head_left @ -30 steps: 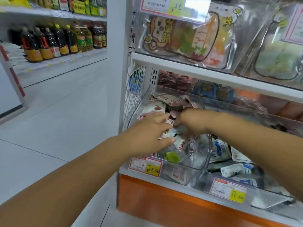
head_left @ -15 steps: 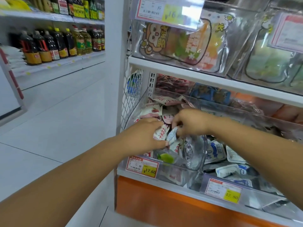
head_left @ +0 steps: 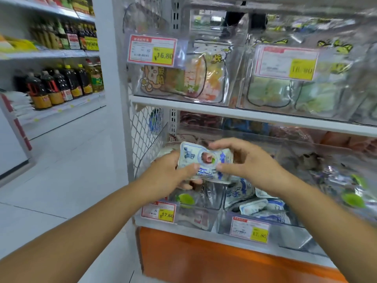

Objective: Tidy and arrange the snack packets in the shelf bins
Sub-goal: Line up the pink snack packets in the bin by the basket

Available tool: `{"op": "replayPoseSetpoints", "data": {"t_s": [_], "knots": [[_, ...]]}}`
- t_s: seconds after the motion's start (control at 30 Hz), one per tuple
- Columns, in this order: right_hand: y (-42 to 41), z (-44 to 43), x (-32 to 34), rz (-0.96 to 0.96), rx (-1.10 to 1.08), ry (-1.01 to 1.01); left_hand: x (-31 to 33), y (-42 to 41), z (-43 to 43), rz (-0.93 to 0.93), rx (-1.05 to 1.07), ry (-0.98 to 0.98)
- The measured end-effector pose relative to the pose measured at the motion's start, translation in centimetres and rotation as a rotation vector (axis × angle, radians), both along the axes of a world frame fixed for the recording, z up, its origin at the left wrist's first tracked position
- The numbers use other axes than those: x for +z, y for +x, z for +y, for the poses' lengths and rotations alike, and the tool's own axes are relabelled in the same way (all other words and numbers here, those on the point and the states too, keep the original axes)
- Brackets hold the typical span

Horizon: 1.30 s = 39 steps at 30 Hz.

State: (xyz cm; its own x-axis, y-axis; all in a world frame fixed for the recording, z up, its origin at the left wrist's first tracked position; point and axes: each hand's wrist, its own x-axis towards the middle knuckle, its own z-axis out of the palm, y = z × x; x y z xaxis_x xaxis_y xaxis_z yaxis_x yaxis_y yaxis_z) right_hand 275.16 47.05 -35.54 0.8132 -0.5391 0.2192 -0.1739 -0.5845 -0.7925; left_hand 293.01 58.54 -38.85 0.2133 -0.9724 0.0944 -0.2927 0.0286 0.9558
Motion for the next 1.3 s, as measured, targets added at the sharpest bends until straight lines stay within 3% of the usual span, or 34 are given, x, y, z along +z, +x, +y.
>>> {"op": "replayPoseSetpoints", "data": {"t_s": [0.1,0.23,0.3,0.37,0.43,0.5,0.6,0.7,0.8,0.9,1.1,1.3], "knots": [[-2.2,-0.5,0.0,-0.042,-0.124,-0.073,0.1,0.4,-0.2,-0.248,-0.043,0.020],[-5.8,-3.2,1.0,-0.159,-0.429,-0.016,0.2,2.5,0.2,-0.560,-0.047,0.098],[-7.0,-4.2,0.7,0.039,-0.515,-0.068,0.0,3.1,0.6,-0.599,-0.091,0.176],[-6.9,-4.0,0.1,0.396,-0.566,-0.372,-0.7,3.3,0.7,-0.670,-0.152,0.237],[-5.3,-2.5,0.0,0.443,-0.448,-0.583,-1.3,3.4,0.7,-0.734,-0.166,0.236],[-2.7,-0.5,0.3,0.352,-0.159,-0.542,-1.7,3.7,0.8,-0.753,-0.145,0.214],[1.6,0.1,-0.1,0.673,0.143,-0.543,-2.0,4.0,0.9,-0.747,-0.111,0.183],[5.0,-1.0,-0.6,0.935,0.152,-0.609,-2.4,4.2,0.9,-0.694,-0.070,0.139],[6.8,-2.0,-1.5,1.011,0.163,-0.611,-2.4,4.3,1.0,-0.565,-0.018,0.094],[6.0,-2.6,-1.8,0.841,0.163,-0.672,-1.5,4.5,1.2,-0.418,0.064,0.030],[-1.1,-0.6,-1.0,0.119,-0.089,-0.517,1.5,4.1,1.5,-0.470,0.158,-0.127],[-9.7,0.5,-1.8,-0.079,-0.434,-0.661,3.6,-0.4,-0.2,-0.379,0.146,-0.199]]}}
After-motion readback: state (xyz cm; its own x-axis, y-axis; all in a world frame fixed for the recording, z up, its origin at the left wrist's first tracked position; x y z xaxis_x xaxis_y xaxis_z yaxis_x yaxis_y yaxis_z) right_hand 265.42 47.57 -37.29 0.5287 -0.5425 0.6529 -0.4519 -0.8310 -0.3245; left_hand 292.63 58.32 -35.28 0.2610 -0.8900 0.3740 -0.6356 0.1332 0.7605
